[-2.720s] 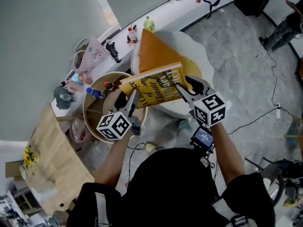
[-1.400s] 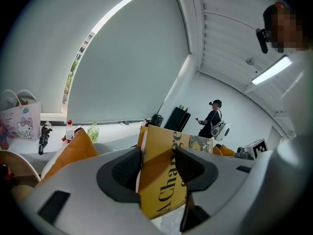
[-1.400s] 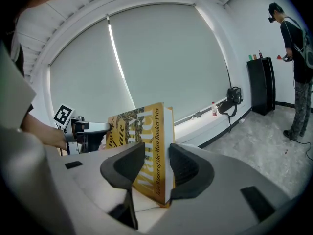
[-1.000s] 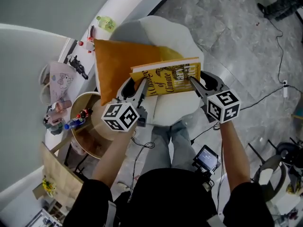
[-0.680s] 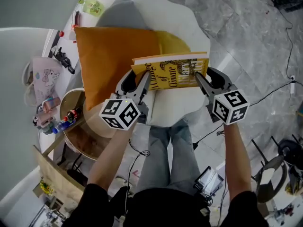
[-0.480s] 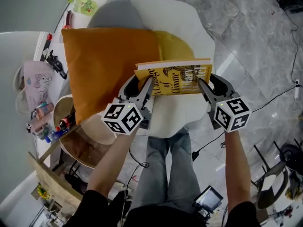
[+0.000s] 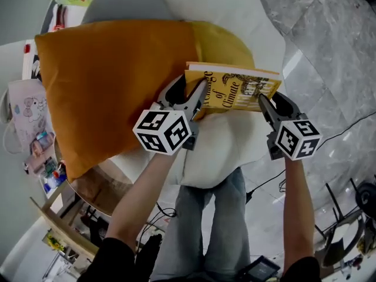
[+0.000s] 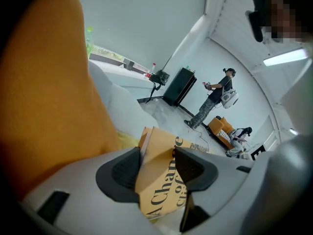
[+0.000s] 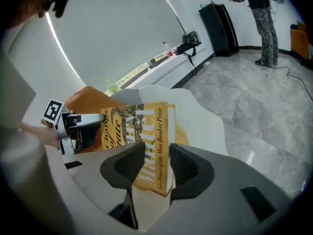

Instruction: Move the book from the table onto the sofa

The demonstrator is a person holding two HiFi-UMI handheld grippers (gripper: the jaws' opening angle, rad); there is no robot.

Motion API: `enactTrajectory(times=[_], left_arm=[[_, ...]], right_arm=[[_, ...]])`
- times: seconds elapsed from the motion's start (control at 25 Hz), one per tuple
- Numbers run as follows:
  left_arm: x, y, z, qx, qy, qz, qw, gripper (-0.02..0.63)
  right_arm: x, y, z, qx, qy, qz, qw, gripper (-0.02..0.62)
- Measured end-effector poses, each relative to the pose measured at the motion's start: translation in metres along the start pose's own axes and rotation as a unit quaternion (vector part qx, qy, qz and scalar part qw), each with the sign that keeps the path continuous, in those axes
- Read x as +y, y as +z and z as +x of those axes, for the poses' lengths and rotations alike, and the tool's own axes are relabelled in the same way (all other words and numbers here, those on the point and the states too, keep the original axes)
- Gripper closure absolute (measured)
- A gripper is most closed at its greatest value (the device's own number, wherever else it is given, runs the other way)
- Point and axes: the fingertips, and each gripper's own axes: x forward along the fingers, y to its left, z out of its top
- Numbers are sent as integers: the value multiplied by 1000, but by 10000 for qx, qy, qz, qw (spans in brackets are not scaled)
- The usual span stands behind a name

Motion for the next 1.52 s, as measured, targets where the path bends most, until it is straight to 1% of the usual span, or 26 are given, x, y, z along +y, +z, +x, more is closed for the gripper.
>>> enactTrajectory(times=[0.08,0.12,0.16,0.28,0.36,0.48,0.56,0.6,0.68,0.76,0.84,1.04,1.08,1.16,1.28,1.36,1.4,1.48,1.52], left_arm=[[6,-4,16,-8,-48,-210,9998,385],[9,-6,23,7,-56,-262,9996,385],[12,-8,30,49,-47,-219,9997,385],[15,-19,49,278,-37,265,9993,385],[12,-26,54,449,-123,593,9972,385],[2,-38,55,711,-310,992,9920,394],[-2,-45,54,833,-347,1141,9894,393],[-3,-47,54,870,-347,1163,9888,393],[-4,-47,52,915,-322,1128,9889,393],[-2,-47,45,953,-269,1040,9896,393],[-3,-49,38,987,-230,1025,9896,393],[-20,-51,7,1158,-150,1166,9863,400],[-26,-47,-2,1161,-139,1171,9862,402],[-43,-33,-20,1085,-167,1253,9860,406],[-76,1,-54,853,-267,1558,9837,425],[-97,22,-87,718,-268,1768,9812,464],[-105,32,-105,660,-219,1865,9800,494],[-121,50,-140,563,-107,2015,9778,586],[-132,59,-157,518,-99,2048,9774,591]], right_arm=[[-13,-13,12,-47,-5,364,9993,422],[-18,-17,17,-72,16,545,9985,422],[-23,-21,22,-96,35,702,9975,422],[-37,-33,32,-116,-7,1097,9939,422],[-45,-47,38,39,-105,1229,9924,423],[-56,-69,43,403,-438,1161,9915,426],[-60,-79,45,542,-645,1079,9906,423],[-61,-82,45,612,-735,997,9904,420],[-58,-84,47,838,-867,656,9905,402],[-48,-87,47,1070,-854,284,9902,365],[-37,-85,42,1089,-759,134,9911,367],[-7,-60,4,837,-473,16,9954,413],[0,-52,-7,771,-456,-57,9960,442],[11,-29,-32,550,-462,-235,9971,500],[34,21,-78,127,-423,-572,9974,557],[56,55,-115,-127,-355,-841,9957,575],[68,72,-134,-252,-303,-967,9945,578],[92,101,-172,-493,-218,-1171,9917,581],[103,114,-192,-594,-196,-1280,9898,581]])
